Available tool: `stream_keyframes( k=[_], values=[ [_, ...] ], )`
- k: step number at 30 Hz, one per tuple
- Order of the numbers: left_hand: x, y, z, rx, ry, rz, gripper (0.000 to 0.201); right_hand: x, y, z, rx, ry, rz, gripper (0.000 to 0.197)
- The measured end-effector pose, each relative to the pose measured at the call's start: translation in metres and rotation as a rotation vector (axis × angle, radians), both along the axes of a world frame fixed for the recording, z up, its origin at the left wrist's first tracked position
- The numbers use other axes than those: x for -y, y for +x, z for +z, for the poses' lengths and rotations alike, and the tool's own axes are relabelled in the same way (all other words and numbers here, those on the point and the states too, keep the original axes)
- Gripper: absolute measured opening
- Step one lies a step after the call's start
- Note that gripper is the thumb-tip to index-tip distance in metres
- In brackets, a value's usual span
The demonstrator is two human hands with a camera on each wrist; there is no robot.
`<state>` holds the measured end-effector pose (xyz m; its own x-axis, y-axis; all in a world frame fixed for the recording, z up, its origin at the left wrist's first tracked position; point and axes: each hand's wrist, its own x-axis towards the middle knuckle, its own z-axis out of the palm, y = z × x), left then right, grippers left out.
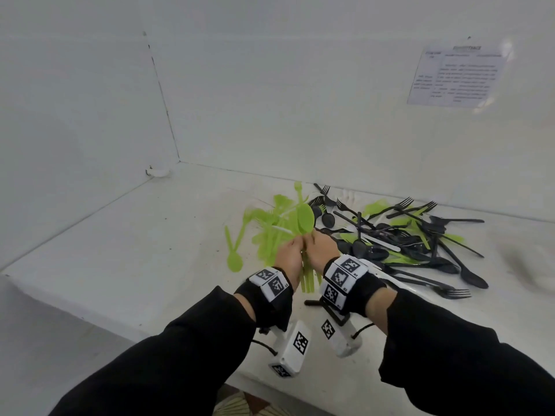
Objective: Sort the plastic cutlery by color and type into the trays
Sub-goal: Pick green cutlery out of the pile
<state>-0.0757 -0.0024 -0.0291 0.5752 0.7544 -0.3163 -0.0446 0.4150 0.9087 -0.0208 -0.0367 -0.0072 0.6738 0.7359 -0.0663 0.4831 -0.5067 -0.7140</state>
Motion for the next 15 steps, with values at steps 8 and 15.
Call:
stream_keyframes(
  k=[8, 15],
  values=[
    [0.008, -0.001, 0.000, -0.026, 0.015, 0.025, 0.026, 0.013, -0.003, 0.005, -0.070, 0.076, -0.037, 0.025],
    [0.016, -0.002, 0.000, 0.004, -0.052, 0.008, 0.032, 0.005, -0.006, -0.010, -0.355, 0.155, -0.150, 0.028]
  ],
)
